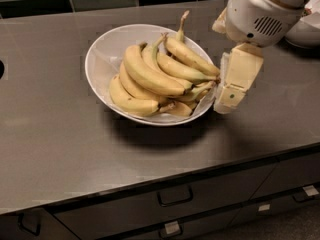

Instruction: Pick banana from white bowl

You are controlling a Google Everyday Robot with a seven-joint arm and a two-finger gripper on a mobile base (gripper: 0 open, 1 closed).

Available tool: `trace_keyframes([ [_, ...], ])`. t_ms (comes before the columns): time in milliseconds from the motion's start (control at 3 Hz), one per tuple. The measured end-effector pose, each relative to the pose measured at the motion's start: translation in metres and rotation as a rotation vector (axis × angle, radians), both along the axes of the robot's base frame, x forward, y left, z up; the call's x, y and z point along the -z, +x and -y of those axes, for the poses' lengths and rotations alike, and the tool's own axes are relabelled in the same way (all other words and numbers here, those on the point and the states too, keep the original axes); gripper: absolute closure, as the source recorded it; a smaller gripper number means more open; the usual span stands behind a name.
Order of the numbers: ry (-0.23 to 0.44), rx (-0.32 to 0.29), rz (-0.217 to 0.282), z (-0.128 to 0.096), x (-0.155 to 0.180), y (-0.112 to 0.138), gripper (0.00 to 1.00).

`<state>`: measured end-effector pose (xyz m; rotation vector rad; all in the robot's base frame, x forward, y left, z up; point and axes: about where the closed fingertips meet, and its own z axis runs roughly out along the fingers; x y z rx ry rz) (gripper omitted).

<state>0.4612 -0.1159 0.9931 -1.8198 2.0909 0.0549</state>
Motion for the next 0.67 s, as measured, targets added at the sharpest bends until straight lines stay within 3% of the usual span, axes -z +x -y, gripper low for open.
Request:
trace_keyframes([
  [333,0.000,0.000,0.000,0.000,0.000,0.000,0.00],
  [667,-0.004,-0.004,-0.026,-0.021,0.000,0.007,0.00],
])
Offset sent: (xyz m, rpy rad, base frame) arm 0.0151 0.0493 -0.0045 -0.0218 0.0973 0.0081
